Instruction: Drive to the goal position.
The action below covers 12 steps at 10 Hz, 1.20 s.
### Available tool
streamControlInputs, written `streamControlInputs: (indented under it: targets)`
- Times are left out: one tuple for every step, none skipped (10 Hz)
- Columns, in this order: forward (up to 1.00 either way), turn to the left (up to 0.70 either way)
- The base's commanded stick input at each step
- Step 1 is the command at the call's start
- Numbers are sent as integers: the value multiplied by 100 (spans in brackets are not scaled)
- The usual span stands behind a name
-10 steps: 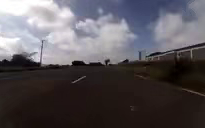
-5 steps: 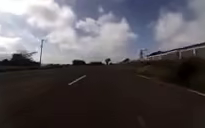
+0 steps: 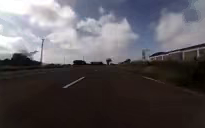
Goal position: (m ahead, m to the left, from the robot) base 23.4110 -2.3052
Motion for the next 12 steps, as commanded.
streamControlInputs:
  targets:
    - [100,0]
    - [100,0]
    - [100,0]
    - [100,0]
    - [100,0]
    - [100,0]
    - [100,0]
    - [100,0]
    - [100,0]
    - [100,-40]
    - [100,-40]
    - [100,-40]
